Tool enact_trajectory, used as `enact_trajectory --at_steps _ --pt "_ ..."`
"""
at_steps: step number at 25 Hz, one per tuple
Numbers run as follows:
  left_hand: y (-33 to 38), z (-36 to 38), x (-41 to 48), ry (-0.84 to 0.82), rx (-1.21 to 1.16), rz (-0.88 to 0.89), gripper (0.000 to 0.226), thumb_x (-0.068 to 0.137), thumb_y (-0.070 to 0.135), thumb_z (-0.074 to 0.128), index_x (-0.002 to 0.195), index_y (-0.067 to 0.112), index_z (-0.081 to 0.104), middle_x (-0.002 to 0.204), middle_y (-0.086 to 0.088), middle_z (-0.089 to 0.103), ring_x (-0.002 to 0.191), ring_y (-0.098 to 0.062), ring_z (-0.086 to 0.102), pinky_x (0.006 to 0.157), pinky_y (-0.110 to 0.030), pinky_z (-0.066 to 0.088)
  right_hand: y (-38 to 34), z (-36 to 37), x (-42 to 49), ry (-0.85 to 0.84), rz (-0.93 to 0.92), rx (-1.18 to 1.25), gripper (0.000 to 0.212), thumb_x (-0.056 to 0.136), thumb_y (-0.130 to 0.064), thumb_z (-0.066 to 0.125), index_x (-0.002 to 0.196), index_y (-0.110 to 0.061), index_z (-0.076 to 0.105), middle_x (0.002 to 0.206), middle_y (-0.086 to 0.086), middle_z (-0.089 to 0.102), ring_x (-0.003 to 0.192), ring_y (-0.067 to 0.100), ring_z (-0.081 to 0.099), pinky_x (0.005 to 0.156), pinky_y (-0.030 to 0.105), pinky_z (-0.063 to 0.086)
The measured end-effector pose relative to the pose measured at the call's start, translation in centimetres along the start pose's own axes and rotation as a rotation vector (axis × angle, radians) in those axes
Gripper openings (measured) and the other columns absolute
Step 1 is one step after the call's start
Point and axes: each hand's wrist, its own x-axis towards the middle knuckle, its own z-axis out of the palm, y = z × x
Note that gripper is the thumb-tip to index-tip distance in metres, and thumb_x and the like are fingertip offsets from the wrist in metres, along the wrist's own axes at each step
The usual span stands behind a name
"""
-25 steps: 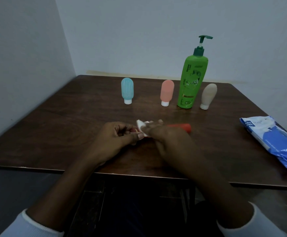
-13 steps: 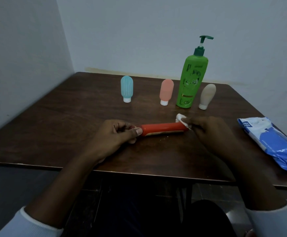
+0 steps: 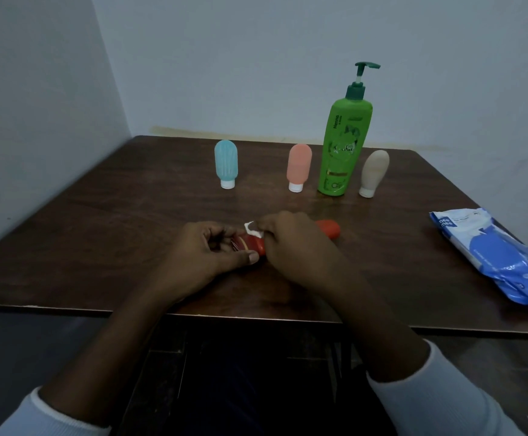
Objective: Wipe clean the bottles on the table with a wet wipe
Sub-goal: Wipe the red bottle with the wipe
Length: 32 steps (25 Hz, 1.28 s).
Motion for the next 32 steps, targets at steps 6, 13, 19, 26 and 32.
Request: enact_trajectory --at_steps 6,13,19,26,32 --pt "-0.1 0.0 0.1 0.000 0.026 0.011 0.041 0.072 0.010 0.091 0.109 0.024 0.079 0.096 -0.010 0.081 0.094 -0.037 0.076 0.091 -0.051 0.062 -1.9 1.2 -4.0 -0.108 -0.065 -0.248 0.055 0.100 -0.012 0.043 0.153 -0.015 0.031 0.162 0.007 0.028 0.148 0.023 0.026 0.121 0.034 0.017" --pt "0.2 0.1 -0.4 -0.021 0.069 0.047 0.046 0.071 0.004 0.091 0.111 0.022 0.077 0.094 -0.001 0.082 0.087 -0.024 0.078 0.082 -0.030 0.064 -1.7 1.1 -0.9 -0.063 -0.021 -0.168 0.048 0.092 -0.019 0.057 0.140 -0.022 0.053 0.138 0.004 0.058 0.125 0.025 0.054 0.102 0.037 0.045" --pt "-0.7 0.0 0.0 0.019 0.074 0.019 0.064 0.061 0.009 0.099 0.118 0.024 0.073 0.102 -0.006 0.078 0.092 -0.027 0.077 0.088 -0.044 0.064 3.0 -1.6 -0.3 -0.046 0.010 -0.098 0.039 0.099 -0.018 0.050 0.135 -0.028 0.062 0.136 0.003 0.063 0.120 0.021 0.059 0.093 0.027 0.041" --pt "-0.8 -0.2 0.2 0.039 0.005 0.068 0.068 0.059 -0.002 0.097 0.118 0.019 0.070 0.112 -0.004 0.074 0.097 -0.023 0.076 0.085 -0.032 0.064 8.4 -4.7 -1.0 -0.025 0.116 -0.103 0.031 0.096 -0.012 0.054 0.118 -0.021 0.074 0.115 -0.003 0.073 0.098 0.012 0.065 0.073 0.016 0.040" --pt "-0.7 -0.4 0.0 0.029 0.061 0.050 0.069 0.058 0.002 0.098 0.117 0.026 0.070 0.116 0.000 0.074 0.102 -0.018 0.075 0.088 -0.037 0.064 1.1 -1.0 0.0 0.027 -0.075 -0.050 0.041 0.098 -0.014 0.050 0.136 -0.025 0.061 0.137 0.000 0.063 0.122 0.018 0.059 0.104 0.032 0.041"
